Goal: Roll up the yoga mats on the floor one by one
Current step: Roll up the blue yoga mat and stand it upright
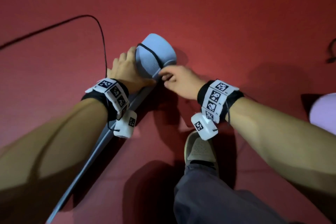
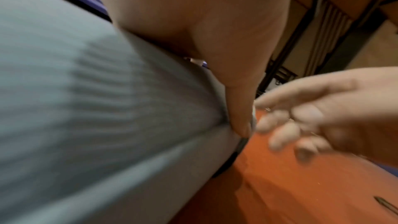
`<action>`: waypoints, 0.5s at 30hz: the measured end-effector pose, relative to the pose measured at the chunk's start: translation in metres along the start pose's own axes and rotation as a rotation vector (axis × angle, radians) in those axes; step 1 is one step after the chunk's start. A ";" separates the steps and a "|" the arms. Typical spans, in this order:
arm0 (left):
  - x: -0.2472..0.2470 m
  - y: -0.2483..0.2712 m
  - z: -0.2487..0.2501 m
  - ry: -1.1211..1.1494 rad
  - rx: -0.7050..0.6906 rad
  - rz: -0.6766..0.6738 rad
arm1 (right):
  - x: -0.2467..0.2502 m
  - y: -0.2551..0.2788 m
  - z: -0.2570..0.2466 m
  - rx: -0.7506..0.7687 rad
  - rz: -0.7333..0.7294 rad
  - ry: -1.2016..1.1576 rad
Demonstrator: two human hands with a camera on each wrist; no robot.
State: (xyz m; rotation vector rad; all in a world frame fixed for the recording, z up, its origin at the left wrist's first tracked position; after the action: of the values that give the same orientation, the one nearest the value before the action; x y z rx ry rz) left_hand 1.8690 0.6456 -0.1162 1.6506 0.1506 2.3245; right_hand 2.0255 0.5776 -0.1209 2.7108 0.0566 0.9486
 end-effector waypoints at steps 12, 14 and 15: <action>0.012 0.094 -0.110 -0.209 0.107 -0.143 | 0.010 -0.068 -0.063 -0.016 0.229 0.448; 0.009 0.099 -0.113 -0.230 0.087 -0.129 | 0.012 -0.071 -0.066 -0.035 0.243 0.481; 0.009 0.100 -0.113 -0.232 0.086 -0.124 | 0.013 -0.072 -0.066 -0.053 0.242 0.509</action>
State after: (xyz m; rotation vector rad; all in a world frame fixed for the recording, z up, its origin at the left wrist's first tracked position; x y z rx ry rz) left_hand 1.7437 0.5618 -0.1217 1.8810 0.2981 2.0449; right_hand 1.9982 0.6641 -0.0826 2.3953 -0.1987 1.6634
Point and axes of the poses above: each hand's wrist, its own y-axis away from the middle knuckle, its own x-axis out of the back of the hand, z = x × y, the point moved 9 cm from there along -y, towards the middle knuckle, and after that the axes turned 8 degrees about z, right-handed, at the moved point
